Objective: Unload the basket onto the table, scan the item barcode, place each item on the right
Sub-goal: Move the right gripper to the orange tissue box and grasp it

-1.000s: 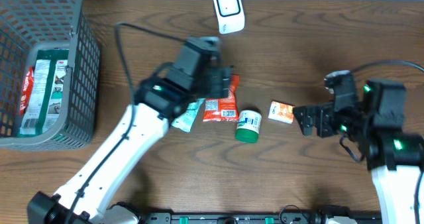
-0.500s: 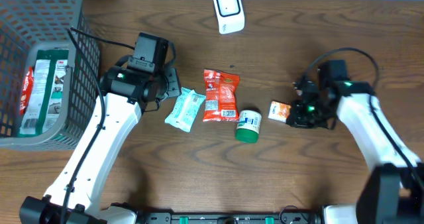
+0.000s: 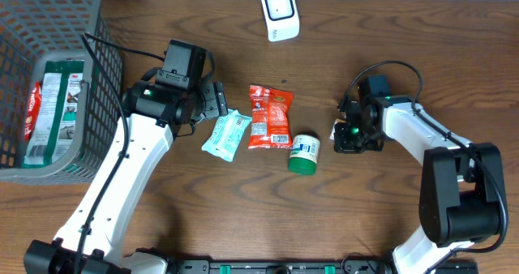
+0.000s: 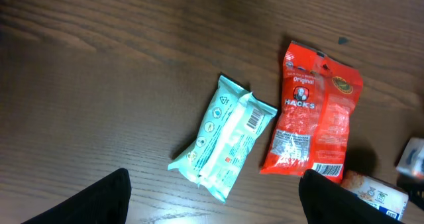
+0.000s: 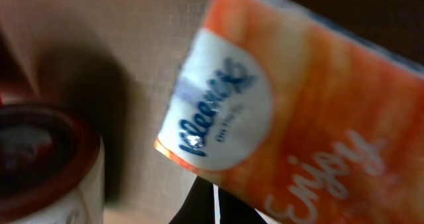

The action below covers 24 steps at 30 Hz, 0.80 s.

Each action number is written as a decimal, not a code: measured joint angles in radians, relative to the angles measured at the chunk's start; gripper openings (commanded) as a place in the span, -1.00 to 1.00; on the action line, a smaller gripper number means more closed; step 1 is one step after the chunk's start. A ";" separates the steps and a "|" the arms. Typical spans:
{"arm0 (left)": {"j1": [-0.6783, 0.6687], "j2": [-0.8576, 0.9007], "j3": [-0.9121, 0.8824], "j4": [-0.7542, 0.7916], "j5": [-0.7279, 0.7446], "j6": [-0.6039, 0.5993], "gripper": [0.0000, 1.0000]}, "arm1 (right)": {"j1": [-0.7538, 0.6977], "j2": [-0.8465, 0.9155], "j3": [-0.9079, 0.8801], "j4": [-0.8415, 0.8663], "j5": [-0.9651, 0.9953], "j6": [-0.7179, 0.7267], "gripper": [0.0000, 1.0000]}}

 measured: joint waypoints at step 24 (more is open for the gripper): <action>0.000 0.001 0.000 0.000 0.000 0.000 0.64 | -0.027 -0.057 0.229 -0.079 0.012 -0.002 -0.03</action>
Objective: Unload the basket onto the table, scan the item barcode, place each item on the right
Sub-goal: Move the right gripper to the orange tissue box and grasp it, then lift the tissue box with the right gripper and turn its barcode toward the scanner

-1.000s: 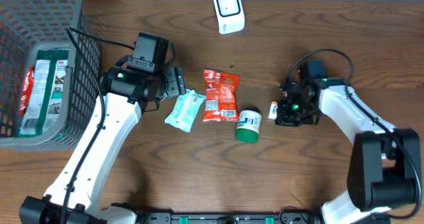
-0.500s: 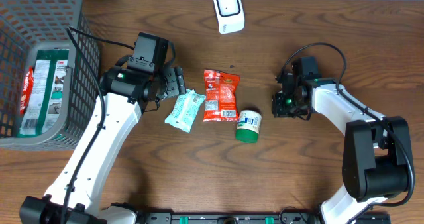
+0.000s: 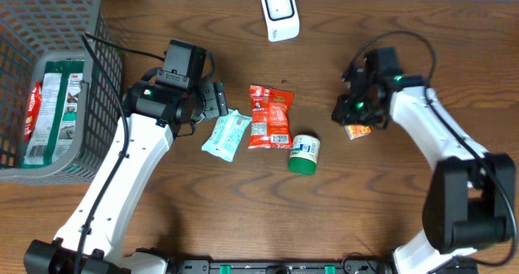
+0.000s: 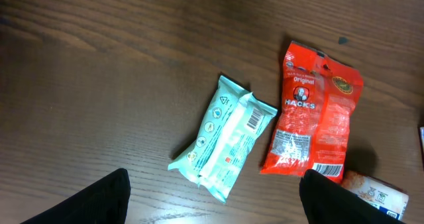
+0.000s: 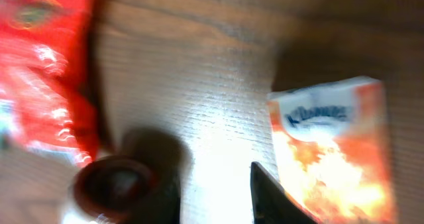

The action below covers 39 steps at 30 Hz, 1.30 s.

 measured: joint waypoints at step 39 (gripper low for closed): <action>0.000 0.000 0.000 0.000 -0.002 -0.001 0.65 | -0.243 -0.062 -0.406 0.444 -0.149 -0.299 -0.24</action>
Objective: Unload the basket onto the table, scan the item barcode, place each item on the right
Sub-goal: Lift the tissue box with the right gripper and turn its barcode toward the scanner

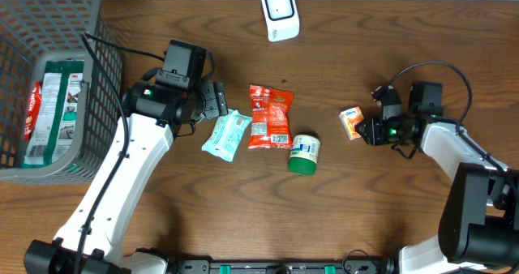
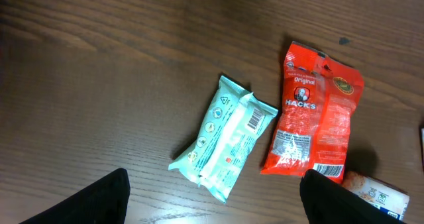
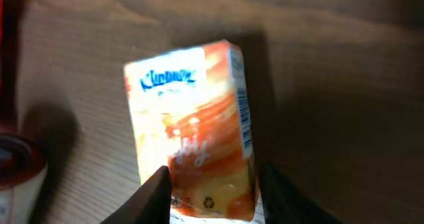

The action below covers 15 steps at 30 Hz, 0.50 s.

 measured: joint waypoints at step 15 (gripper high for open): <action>0.000 0.000 0.000 0.000 0.000 0.000 0.65 | 0.000 -0.006 -0.017 -0.003 -0.014 0.028 -0.97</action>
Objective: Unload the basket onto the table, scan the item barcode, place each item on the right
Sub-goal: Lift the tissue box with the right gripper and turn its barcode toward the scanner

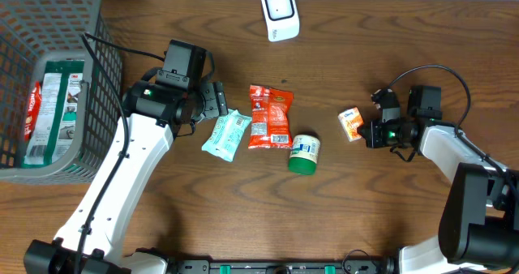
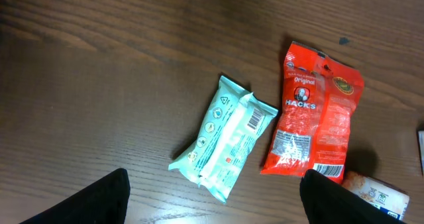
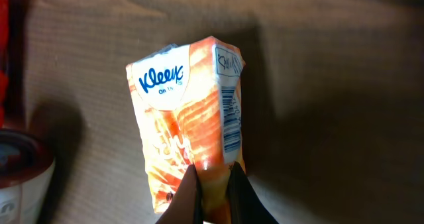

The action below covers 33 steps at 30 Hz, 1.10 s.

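An orange Kleenex tissue pack is pinched at its near end by my right gripper, a barcode showing on its right side. In the overhead view the tissue pack sits right of centre, the right gripper at its right end. The white scanner stands at the table's far edge. My left gripper hangs open above the table, just near of a mint wipes packet and a red Hacks bag.
A green-lidded tub lies below the red bag and the mint packet. A grey basket with packets inside fills the far left corner. Cables trail from both arms.
My right gripper's fingers stood apart around the near end of the tissue pack; now they are shut on it and the pack has tilted up on edge. The left arm is unchanged.
My right gripper was close over the tissue pack near the tub. Then it was above it with the pack beside it on the table. Later it stood at the pack's right end with fingers apart, and now it grips the pack. The left arm stayed still throughout.
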Each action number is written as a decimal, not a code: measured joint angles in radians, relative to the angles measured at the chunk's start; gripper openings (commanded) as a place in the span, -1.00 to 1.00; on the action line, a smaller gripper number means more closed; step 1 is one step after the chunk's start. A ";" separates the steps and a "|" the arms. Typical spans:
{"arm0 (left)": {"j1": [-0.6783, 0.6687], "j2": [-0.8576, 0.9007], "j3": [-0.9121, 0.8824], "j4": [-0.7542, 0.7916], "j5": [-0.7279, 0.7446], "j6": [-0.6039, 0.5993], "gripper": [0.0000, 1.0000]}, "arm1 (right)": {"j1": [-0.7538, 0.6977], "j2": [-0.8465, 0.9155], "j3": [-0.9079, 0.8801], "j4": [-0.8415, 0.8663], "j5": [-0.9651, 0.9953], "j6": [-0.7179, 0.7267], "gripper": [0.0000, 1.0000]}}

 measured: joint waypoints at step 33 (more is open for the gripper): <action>0.000 0.000 0.000 0.000 0.000 0.000 0.65 | 0.676 0.094 0.117 0.006 1.211 0.282 -0.97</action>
